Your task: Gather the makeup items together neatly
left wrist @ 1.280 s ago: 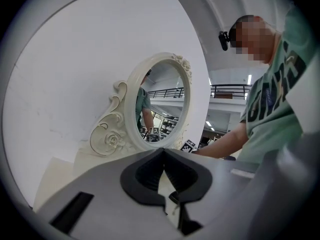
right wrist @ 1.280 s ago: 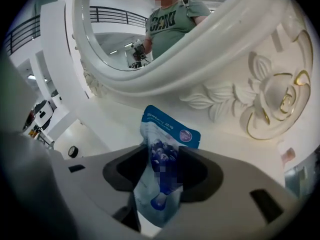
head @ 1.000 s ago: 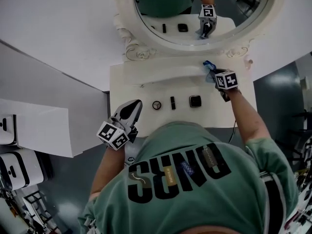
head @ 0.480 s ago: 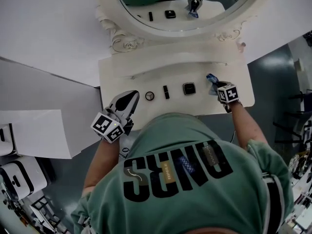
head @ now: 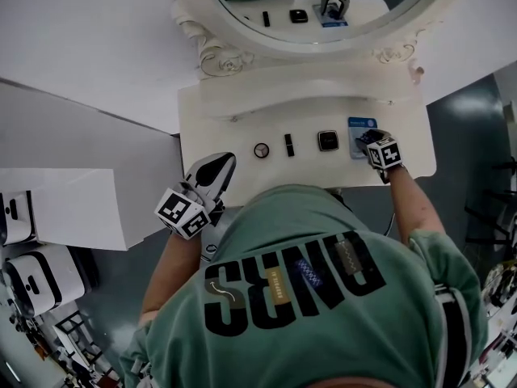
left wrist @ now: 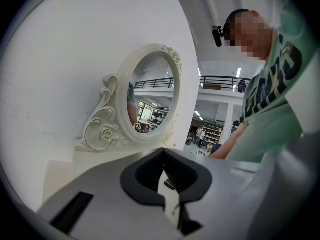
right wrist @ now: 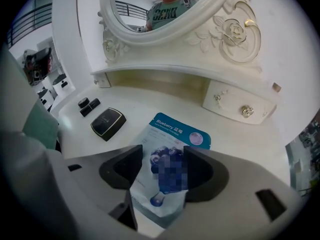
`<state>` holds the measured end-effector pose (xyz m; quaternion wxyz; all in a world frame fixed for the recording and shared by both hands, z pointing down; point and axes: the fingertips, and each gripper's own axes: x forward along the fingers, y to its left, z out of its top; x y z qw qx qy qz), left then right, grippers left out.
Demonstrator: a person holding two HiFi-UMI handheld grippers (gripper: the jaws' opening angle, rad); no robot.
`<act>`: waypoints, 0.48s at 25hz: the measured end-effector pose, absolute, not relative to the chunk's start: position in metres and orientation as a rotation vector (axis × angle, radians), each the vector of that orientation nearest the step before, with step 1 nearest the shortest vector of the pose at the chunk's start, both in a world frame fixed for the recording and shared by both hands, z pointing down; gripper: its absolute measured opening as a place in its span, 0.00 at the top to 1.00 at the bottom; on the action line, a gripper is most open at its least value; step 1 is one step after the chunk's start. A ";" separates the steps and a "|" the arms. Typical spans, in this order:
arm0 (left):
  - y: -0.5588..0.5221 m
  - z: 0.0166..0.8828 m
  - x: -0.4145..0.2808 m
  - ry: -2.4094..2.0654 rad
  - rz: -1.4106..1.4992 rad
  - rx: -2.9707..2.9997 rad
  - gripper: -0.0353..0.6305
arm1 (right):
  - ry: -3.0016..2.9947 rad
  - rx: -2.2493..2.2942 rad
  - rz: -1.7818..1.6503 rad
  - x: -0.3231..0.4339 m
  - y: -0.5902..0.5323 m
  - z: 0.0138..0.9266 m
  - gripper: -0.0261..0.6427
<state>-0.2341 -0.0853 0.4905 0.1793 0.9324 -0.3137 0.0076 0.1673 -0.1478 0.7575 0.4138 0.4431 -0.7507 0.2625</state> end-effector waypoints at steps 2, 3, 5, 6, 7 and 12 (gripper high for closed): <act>-0.082 0.490 -0.238 -0.897 0.013 2.640 0.93 | -1.867 1.123 0.650 0.167 -0.148 0.752 0.58; -0.081 0.489 -0.239 -0.899 0.003 2.645 0.93 | -1.872 1.137 0.638 0.166 -0.150 0.744 0.58; -0.080 0.490 -0.240 -0.896 -0.025 2.654 0.93 | -1.927 1.188 0.629 0.160 -0.157 0.720 0.58; -0.080 0.490 -0.239 -0.895 -0.042 2.656 0.93 | -1.970 1.226 0.640 0.157 -0.161 0.703 0.58; -0.080 0.491 -0.236 -0.895 -0.058 2.657 0.93 | -2.019 1.268 0.660 0.154 -0.165 0.685 0.58; -0.084 0.493 -0.212 -0.881 -0.135 2.662 0.93 | -2.276 1.407 0.746 0.153 -0.179 0.591 0.64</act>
